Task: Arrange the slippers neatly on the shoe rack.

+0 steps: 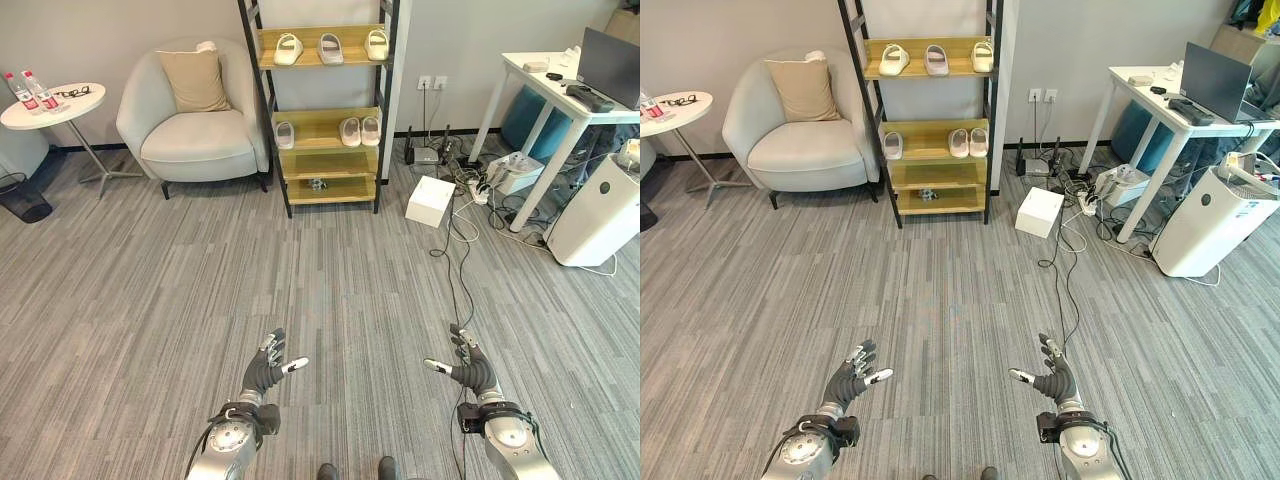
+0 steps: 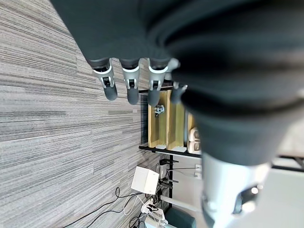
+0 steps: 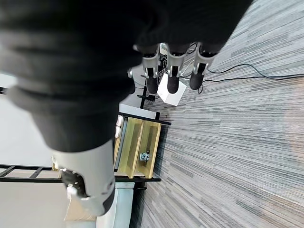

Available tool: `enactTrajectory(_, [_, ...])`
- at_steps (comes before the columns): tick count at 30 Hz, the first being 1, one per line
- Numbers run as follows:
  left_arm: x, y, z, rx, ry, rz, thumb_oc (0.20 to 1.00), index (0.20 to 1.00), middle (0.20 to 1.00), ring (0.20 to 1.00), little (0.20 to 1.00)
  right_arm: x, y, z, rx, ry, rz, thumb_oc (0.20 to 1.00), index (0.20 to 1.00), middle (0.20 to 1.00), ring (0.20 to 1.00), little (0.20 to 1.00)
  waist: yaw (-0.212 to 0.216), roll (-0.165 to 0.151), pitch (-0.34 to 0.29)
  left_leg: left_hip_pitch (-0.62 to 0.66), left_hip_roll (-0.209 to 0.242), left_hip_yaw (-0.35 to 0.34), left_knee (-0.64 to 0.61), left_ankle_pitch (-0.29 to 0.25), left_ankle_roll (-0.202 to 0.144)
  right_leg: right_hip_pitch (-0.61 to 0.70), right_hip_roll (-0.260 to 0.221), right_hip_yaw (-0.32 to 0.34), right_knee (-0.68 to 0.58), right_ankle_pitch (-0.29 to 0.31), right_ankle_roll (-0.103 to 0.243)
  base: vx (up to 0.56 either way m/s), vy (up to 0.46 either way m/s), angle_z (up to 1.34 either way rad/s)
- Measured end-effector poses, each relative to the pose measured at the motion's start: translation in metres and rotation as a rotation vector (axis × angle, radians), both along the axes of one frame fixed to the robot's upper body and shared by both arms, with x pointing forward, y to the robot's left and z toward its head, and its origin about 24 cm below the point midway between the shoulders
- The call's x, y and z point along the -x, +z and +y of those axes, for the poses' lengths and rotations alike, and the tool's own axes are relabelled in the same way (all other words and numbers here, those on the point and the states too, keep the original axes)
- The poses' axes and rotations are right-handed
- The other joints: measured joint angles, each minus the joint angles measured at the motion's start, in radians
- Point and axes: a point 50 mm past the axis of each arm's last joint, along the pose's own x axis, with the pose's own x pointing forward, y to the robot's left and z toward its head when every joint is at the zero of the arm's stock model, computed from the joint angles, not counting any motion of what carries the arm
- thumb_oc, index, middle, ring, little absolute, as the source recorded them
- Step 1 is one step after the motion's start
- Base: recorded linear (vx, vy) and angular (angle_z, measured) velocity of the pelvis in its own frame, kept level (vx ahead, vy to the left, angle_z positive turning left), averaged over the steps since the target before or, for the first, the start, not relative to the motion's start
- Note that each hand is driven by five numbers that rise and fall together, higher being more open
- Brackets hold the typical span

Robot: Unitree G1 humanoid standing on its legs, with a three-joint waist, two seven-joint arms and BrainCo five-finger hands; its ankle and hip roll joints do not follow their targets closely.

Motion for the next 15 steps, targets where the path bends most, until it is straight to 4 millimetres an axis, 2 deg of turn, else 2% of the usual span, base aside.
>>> enactTrajectory(15, [0.0001, -0.0003, 0.0002, -0.003, 0.018, 0.002, 1.0, 1.0, 1.0, 1.0, 1.0, 0.0023, -0.0023, 0.0028, -0.004, 0.011, 0.012, 1.0, 1.0, 1.0, 1.0, 1.0, 0.0, -0.01, -0.004, 0.012, 0.0, 0.013, 0.0, 0.007, 0.011, 0.01, 0.0, 0.004, 0.0, 0.006, 0.004, 0.0, 0.0, 0.0])
